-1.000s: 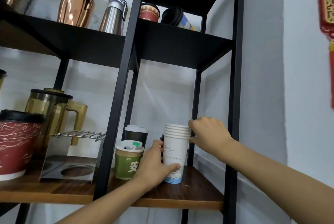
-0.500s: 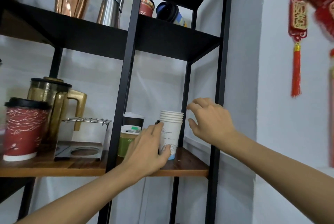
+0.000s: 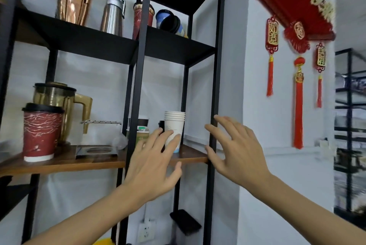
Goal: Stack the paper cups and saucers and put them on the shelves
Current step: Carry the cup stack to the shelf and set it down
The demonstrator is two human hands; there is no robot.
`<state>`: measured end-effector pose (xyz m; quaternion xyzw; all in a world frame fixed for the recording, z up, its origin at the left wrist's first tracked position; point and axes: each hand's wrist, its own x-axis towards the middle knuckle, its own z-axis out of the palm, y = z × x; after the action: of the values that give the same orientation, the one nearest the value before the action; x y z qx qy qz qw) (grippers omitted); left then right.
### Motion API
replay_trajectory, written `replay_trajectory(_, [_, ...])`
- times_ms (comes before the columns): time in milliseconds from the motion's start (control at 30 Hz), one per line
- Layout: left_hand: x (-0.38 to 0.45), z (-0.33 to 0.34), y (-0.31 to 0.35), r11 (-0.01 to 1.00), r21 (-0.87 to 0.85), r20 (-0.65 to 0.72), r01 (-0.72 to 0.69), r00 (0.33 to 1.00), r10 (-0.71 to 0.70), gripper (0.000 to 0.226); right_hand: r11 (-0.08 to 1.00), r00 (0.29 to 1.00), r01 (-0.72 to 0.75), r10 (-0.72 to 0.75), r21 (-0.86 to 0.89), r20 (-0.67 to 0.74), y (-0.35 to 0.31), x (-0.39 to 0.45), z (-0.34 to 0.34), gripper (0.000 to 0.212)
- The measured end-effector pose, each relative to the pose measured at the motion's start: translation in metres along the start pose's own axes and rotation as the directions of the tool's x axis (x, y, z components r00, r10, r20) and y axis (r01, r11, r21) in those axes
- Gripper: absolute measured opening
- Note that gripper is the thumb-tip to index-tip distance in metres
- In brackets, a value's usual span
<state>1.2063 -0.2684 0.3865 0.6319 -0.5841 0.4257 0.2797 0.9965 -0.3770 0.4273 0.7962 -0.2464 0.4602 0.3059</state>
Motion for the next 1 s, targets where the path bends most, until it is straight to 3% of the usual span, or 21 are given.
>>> replay_trajectory(300, [-0.061, -0.028, 0.034, 0.993, -0.073, 0.039, -0.092, 0.995, 0.095, 0.066, 0.996, 0.996, -0.086, 0.087, -0.035, 0.007, -0.029, -0.080, -0.052, 0.045])
replay_trajectory(700, [-0.132, -0.050, 0.107, 0.956, -0.283, 0.071, -0.074, 0.993, 0.098, 0.064, 0.975, 0.979, -0.199, 0.203, -0.095, 0.033, -0.038, -0.187, -0.126, 0.046])
replay_trajectory(1000, [-0.179, -0.084, 0.189, 0.919, -0.386, 0.079, -0.077, 0.990, 0.115, 0.064, 0.948, 0.950, -0.273, 0.292, -0.163, 0.109, -0.037, -0.273, -0.223, 0.045])
